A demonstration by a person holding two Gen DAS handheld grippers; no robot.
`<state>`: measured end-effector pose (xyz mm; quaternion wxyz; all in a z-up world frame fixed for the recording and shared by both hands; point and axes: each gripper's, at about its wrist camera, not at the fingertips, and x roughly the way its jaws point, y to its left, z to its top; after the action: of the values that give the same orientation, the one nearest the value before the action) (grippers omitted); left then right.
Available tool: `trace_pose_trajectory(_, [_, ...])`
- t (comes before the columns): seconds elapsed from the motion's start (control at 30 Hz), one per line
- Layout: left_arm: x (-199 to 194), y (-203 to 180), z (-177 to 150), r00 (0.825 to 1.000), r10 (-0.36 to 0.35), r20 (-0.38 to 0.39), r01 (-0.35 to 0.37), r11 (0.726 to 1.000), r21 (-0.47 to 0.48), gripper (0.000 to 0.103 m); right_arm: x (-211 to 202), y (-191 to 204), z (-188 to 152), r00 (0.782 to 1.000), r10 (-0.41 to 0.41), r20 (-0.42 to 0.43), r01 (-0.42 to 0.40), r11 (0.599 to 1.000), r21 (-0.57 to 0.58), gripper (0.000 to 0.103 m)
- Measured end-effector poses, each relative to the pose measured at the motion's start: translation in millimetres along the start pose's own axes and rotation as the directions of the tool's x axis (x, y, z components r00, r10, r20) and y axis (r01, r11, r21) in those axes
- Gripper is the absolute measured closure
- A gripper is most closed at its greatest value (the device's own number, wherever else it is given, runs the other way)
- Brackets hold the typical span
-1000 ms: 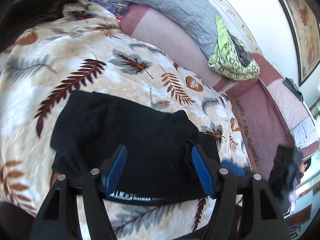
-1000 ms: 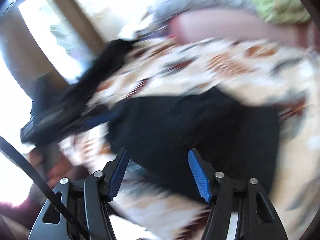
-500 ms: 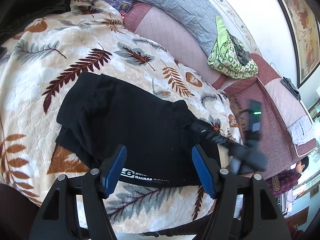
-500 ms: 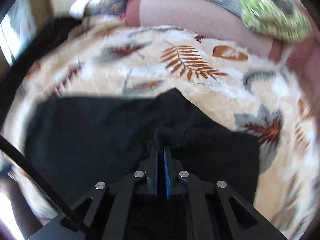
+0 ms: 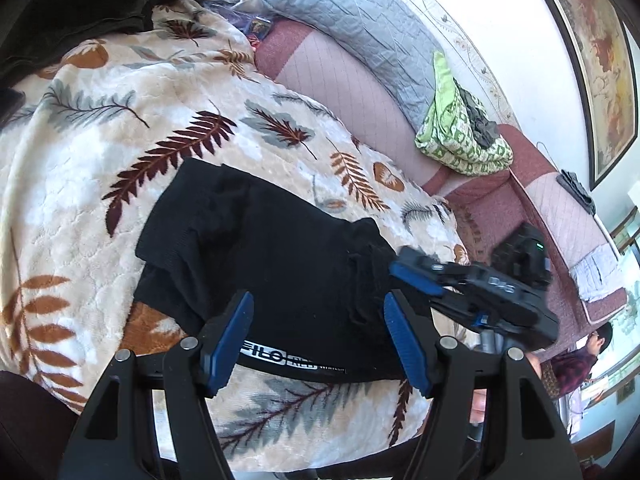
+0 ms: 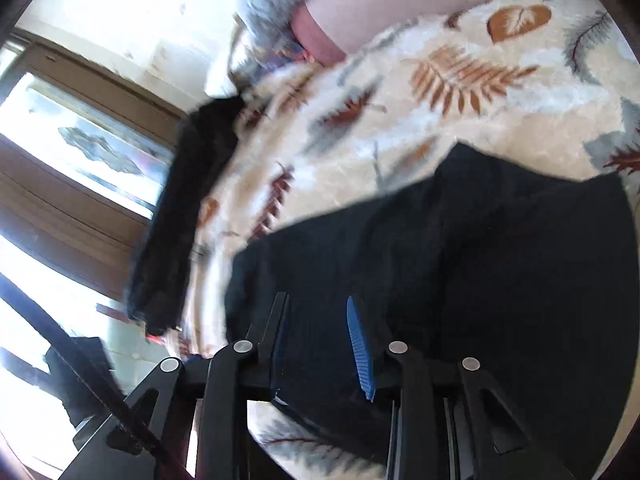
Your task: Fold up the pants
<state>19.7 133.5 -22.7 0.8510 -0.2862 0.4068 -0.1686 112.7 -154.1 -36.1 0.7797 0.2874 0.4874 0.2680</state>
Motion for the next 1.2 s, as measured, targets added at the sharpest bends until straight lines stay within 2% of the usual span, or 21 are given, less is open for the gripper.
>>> trace_pose_trajectory(0.07, [0.0, 3.2, 0.6, 1.000, 0.000, 0.003, 0.000, 1.000, -0.015, 0.036, -14.0, 2.9, 0.9, 0.999, -0.017, 0.041, 0.017, 1.000, -0.008, 0.070])
trace_pose_trajectory(0.13, [0.8, 3.6, 0.6, 1.000, 0.001, 0.004, -0.001, 1.000, -0.023, 0.036, -24.7, 1.9, 0.5, 0.992, -0.088, 0.087, 0.089, 0.996, -0.006, 0.070])
trace_pose_trajectory(0.2, [0.8, 3.7, 0.5, 1.000, 0.008, 0.004, -0.008, 1.000, -0.028, 0.036, -25.0, -3.8, -1.2, 0.986, -0.139, 0.092, 0.138, 0.990, 0.010, 0.070])
trace_pose_trajectory(0.27, [-2.2, 5.0, 1.9, 1.000, 0.015, 0.012, -0.014, 0.999, -0.038, 0.036, -13.7, -12.0, -6.4, 0.988, -0.145, 0.051, 0.143, 0.989, 0.040, 0.070])
trace_pose_trajectory(0.37, [-13.5, 13.1, 6.8, 0.999, 0.035, 0.041, -0.032, 0.997, -0.070, 0.035, 21.6, -17.7, -24.3, 0.987, -0.141, -0.071, 0.144, 0.989, 0.030, 0.070])
trace_pose_trajectory(0.47, [-28.2, 26.3, 12.4, 0.993, 0.082, 0.089, -0.071, 0.990, -0.119, 0.031, 29.5, -4.4, -33.4, 0.988, -0.140, -0.066, 0.139, 0.990, -0.027, 0.063])
trace_pose_trajectory(0.53, [-35.2, 38.8, 14.8, 0.985, 0.132, 0.115, -0.111, 0.979, -0.171, 0.030, 33.6, 4.5, -33.1, 0.988, -0.107, -0.107, 0.102, 0.994, -0.047, 0.060])
trace_pose_trajectory(0.67, [-33.9, 67.8, 11.6, 0.978, 0.188, 0.090, -0.158, 0.950, -0.268, 0.030, 30.3, 17.4, -30.7, 0.990, -0.076, -0.121, 0.068, 0.995, -0.072, 0.060])
trace_pose_trajectory(0.73, [-27.4, 77.3, 6.6, 0.982, 0.176, 0.070, -0.148, 0.943, -0.298, 0.030, 29.4, 24.7, -25.7, 0.989, -0.075, -0.129, 0.064, 0.994, -0.089, 0.059])
trace_pose_trajectory(0.87, [-8.3, 81.1, -1.5, 0.990, 0.140, 0.036, -0.123, 0.947, -0.298, 0.030, 36.2, 45.0, -13.1, 0.984, -0.095, -0.153, 0.074, 0.988, -0.137, 0.054])
trace_pose_trajectory(0.97, [5.1, 80.1, -8.1, 0.997, 0.074, 0.039, -0.060, 0.957, -0.284, 0.030, 53.9, 67.7, -1.7, 0.975, -0.109, -0.195, 0.076, 0.982, -0.171, 0.041])
trace_pose_trajectory(1.03, [14.3, 81.7, -15.2, 0.998, 0.038, 0.045, -0.024, 0.958, -0.287, 0.030, 74.2, 88.0, 7.5, 0.966, -0.151, -0.211, 0.108, 0.973, -0.203, 0.036])
trace_pose_trajectory(1.13, [13.9, 84.0, -21.5, 0.995, 0.007, 0.103, 0.022, 0.959, -0.282, 0.022, 116.5, 123.7, 18.0, 0.936, -0.225, -0.269, 0.145, 0.946, -0.289, 0.032])
trace_pose_trajectory(1.17, [13.8, 85.3, -21.4, 0.994, -0.010, 0.111, 0.041, 0.957, -0.286, 0.020, 131.5, 135.2, 19.9, 0.921, -0.264, -0.287, 0.163, 0.930, -0.330, 0.030])
trace_pose_trajectory(1.2, [13.3, 88.4, -21.3, 0.992, -0.023, 0.122, 0.059, 0.951, -0.304, 0.020, 152.8, 149.6, 21.2, 0.893, -0.322, -0.313, 0.189, 0.902, -0.388, 0.030])
